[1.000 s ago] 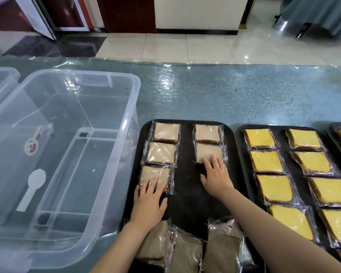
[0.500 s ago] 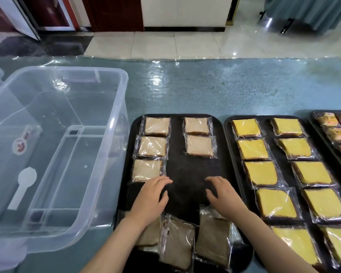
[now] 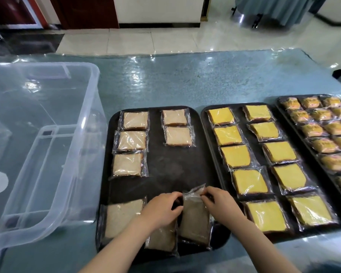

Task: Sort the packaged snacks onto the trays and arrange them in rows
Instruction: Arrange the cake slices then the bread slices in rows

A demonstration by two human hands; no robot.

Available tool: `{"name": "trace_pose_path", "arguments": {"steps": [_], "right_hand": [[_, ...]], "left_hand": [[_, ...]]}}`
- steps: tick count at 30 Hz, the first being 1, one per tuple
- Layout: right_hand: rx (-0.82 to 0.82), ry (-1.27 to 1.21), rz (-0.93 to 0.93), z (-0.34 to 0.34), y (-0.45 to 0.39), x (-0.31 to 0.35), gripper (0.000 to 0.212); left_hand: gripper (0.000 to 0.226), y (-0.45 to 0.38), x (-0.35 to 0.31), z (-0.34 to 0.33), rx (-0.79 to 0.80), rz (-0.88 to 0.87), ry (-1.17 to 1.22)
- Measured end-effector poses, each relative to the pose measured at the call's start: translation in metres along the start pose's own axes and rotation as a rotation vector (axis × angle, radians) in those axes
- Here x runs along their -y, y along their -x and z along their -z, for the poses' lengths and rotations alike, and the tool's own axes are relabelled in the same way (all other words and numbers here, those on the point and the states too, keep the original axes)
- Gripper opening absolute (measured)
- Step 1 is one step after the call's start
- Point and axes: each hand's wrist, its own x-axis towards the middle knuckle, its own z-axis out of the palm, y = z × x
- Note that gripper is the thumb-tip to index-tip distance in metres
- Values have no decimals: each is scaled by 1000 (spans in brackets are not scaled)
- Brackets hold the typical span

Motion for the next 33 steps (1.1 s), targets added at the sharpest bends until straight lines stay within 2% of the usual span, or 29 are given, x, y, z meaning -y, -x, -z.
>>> {"name": "trace_pose_path", "arguments": {"steps": [3, 6, 11, 19, 22, 27, 33], "right_hand": [[-55, -42, -88, 1, 1, -3, 4], [-107, -75, -151, 4, -1, -8, 6], [-214, -161, -208, 16, -6, -15, 7], [-312, -308, -279, 31, -29, -21, 7], [-347, -425, -363, 24, -44, -19, 9], [-353, -546, -415, 11, -70, -9, 18], [-264, -410, -341, 2, -88, 5, 29]], "left_hand": [[50, 4, -1, -4, -2, 2, 43], [41, 8, -3, -3, -41, -39, 49], [33, 9, -3, -3, -43, -12, 96], [36, -4, -2, 5, -100, 131, 427], [38, -8, -2, 11, -137, 133, 395], [55, -19, -2, 16, -81, 122, 334], [66, -34, -4, 22, -134, 118, 236]]}}
